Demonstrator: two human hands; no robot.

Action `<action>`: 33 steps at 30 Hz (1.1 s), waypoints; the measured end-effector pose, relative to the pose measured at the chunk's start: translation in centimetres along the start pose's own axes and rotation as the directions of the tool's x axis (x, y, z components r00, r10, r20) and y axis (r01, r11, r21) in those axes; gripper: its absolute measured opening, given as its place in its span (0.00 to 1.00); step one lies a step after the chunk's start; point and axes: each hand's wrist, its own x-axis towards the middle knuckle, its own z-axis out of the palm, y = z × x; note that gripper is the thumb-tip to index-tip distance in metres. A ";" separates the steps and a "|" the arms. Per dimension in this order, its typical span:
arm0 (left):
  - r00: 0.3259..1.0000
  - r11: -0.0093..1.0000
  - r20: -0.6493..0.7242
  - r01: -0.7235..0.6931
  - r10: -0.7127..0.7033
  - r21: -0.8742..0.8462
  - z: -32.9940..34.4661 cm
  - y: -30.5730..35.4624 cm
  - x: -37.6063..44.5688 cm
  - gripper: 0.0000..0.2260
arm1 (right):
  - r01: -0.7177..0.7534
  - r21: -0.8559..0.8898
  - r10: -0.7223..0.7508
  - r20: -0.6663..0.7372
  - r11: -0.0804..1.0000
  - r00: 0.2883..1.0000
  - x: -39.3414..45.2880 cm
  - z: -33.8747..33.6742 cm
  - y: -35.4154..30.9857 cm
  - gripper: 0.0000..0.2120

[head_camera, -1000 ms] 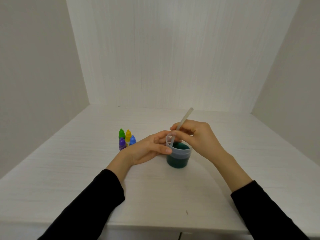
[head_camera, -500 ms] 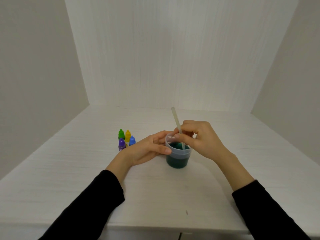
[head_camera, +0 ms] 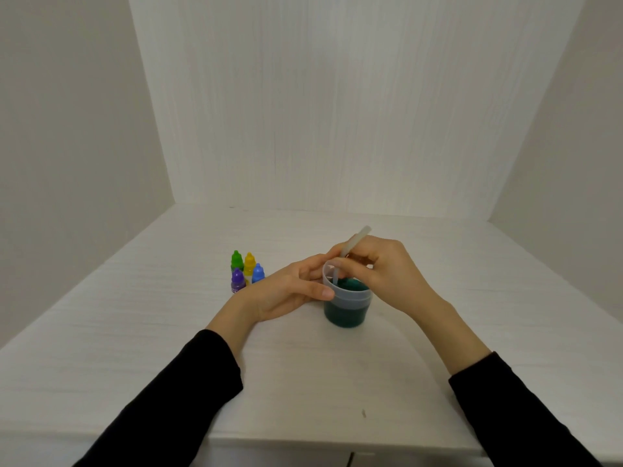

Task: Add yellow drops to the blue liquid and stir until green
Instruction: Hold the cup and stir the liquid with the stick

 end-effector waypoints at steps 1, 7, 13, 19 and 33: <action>1.000 1.000 -0.001 0.004 -0.004 -0.003 0.0 0.0 0.0 0.30 | 0.010 -0.040 -0.010 -0.004 0.999 1.000 0.0 -0.1 0.0 0.06; 0.999 0.999 -0.025 0.024 -0.025 -0.022 0.1 0.1 0.0 0.29 | 0.052 -0.188 -0.060 -0.039 0.981 0.997 0.0 -0.9 0.1 0.07; 0.999 1.000 -0.029 0.021 -0.021 0.002 0.0 0.0 0.0 0.27 | 0.051 -0.184 -0.058 -0.034 0.982 0.998 -0.2 -1.2 0.0 0.05; 1.000 0.999 -0.026 0.017 -0.016 0.033 -0.1 0.0 0.0 0.26 | 0.031 0.053 -0.032 0.018 0.998 0.999 -0.4 -0.8 -0.3 0.04; 1.000 1.000 -0.010 0.003 -0.003 0.016 0.1 0.1 -0.1 0.32 | -0.017 0.040 0.017 -0.017 0.999 1.000 0.0 0.2 0.1 0.06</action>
